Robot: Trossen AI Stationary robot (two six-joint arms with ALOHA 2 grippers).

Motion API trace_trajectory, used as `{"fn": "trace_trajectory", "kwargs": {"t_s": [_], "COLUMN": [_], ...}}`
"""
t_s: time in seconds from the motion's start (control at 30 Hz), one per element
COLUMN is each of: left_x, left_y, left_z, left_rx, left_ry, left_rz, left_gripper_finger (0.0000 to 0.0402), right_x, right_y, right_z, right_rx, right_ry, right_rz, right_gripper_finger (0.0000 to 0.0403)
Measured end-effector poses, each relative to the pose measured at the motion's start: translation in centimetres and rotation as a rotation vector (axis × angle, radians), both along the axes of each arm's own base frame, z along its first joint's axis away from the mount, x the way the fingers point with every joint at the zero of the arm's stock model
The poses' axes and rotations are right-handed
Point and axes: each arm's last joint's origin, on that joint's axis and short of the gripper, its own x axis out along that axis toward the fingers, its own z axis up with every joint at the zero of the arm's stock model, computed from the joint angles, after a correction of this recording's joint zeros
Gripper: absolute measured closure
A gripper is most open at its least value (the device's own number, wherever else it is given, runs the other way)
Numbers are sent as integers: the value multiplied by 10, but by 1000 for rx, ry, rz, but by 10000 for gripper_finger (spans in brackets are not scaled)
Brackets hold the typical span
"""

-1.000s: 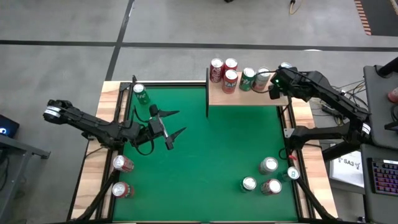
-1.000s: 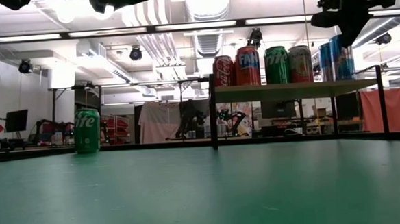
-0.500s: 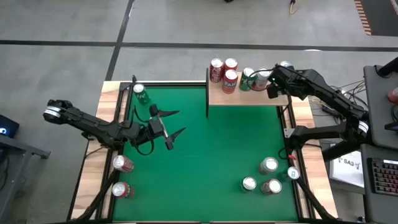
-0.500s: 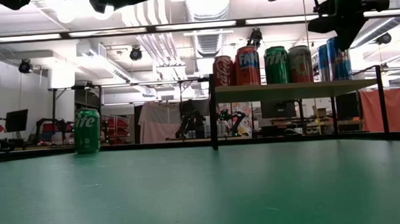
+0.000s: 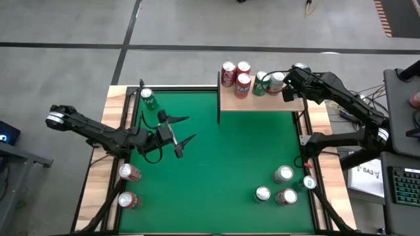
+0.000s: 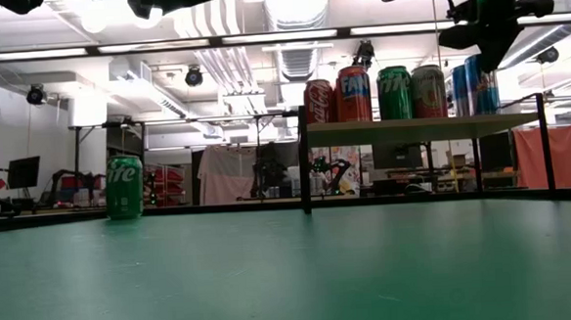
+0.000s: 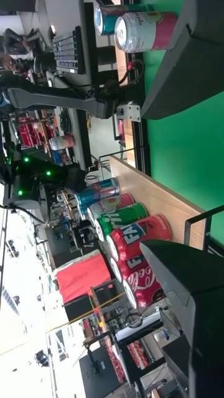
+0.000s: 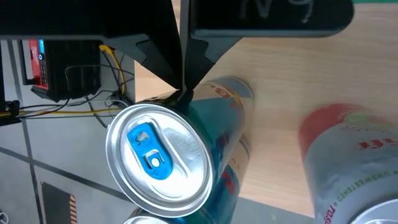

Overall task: Place canned beverage on shelf
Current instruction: Put the top blue soda can on the shelf aligned with the other blue soda can, then put the left red-white soda can on the shelf aligned with the other red-white soda can

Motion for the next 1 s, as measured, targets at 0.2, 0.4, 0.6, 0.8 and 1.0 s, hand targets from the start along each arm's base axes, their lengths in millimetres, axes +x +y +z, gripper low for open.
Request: {"fn": "trace_trajectory", "kwargs": {"t_s": [0.2,0.4,0.6,0.8,1.0], "left_x": [0,0,0,0,1], "left_y": [0,0,0,0,-5], "left_z": [0,0,0,0,0], "left_rx": [0,0,0,-33,-146], "left_ry": [0,0,0,-16,-60], "left_rz": [0,0,0,-5,-145], "left_gripper_finger": [86,86,86,86,86], "right_x": [2,1,-7,-6,7], "right_y": [-2,-1,10,34,64], "right_z": [-1,2,20,36,39], "right_rx": [3,-1,-2,-3,-90], "right_ry": [9,6,-93,-360,-556], "right_rz": [2,12,30,215,524], "right_gripper_finger": [394,394,394,394,394]}}
